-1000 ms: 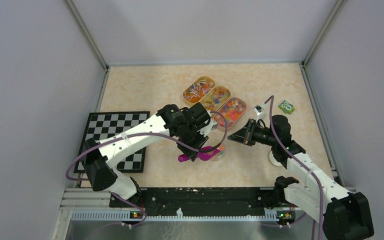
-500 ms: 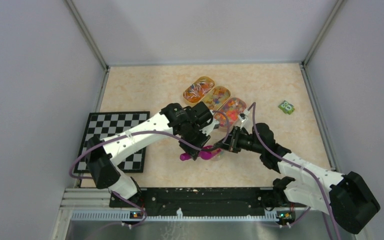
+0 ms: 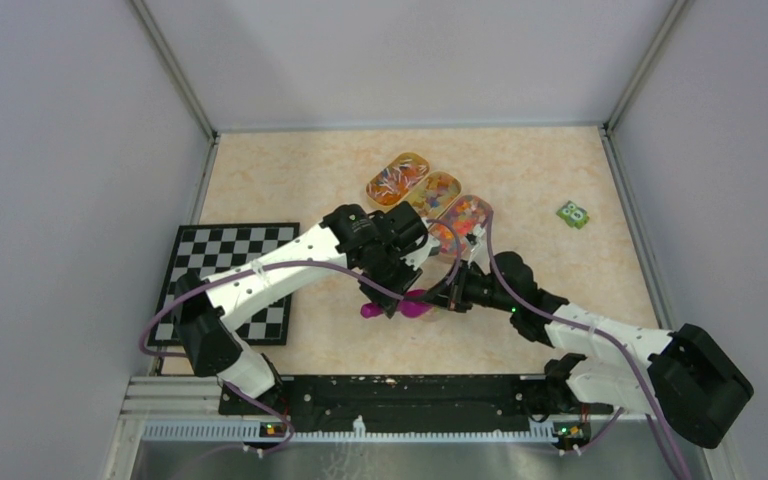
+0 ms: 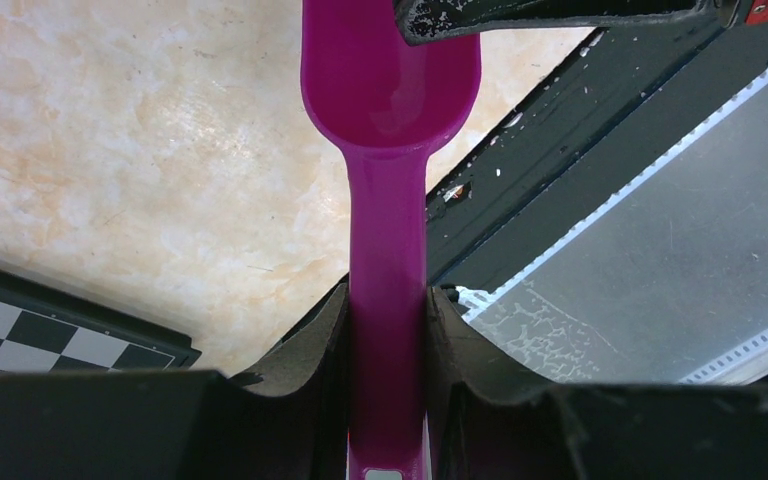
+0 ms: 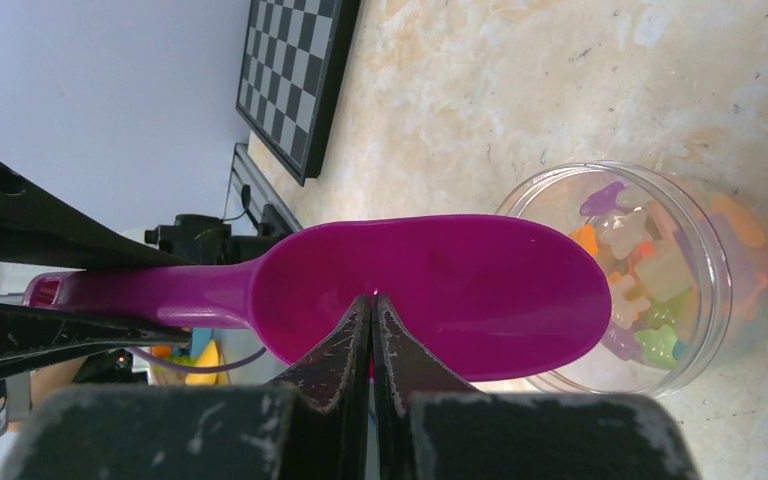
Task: Pack the candies
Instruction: Place the fake candies in the packing bottle.
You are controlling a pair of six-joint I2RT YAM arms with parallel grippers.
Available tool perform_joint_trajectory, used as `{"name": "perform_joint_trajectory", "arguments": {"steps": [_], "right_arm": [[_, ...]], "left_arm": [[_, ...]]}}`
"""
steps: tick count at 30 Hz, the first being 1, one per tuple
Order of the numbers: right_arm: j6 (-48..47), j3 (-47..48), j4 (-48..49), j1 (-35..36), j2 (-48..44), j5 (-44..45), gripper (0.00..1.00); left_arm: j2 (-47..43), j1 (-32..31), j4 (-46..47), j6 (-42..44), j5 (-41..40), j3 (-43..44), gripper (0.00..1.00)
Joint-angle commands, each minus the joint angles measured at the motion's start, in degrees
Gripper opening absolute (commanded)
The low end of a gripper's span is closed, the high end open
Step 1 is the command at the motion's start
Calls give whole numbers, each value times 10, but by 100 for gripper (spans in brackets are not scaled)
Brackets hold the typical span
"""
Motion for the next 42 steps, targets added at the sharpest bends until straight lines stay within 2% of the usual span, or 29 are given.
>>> {"name": "perform_joint_trajectory", "arguments": {"steps": [1,36,42], "right_arm": [[-12,5,18,10,10,16,0],[-2,-1,25,30,3,34,0],[4,14,1,30,-23,69,0]], "left_arm": [[-3,0,16,-8,-33,33,0],[47,9,-2,33,-34,124,0],[32,9,-12,57,-31,114,0]]}}
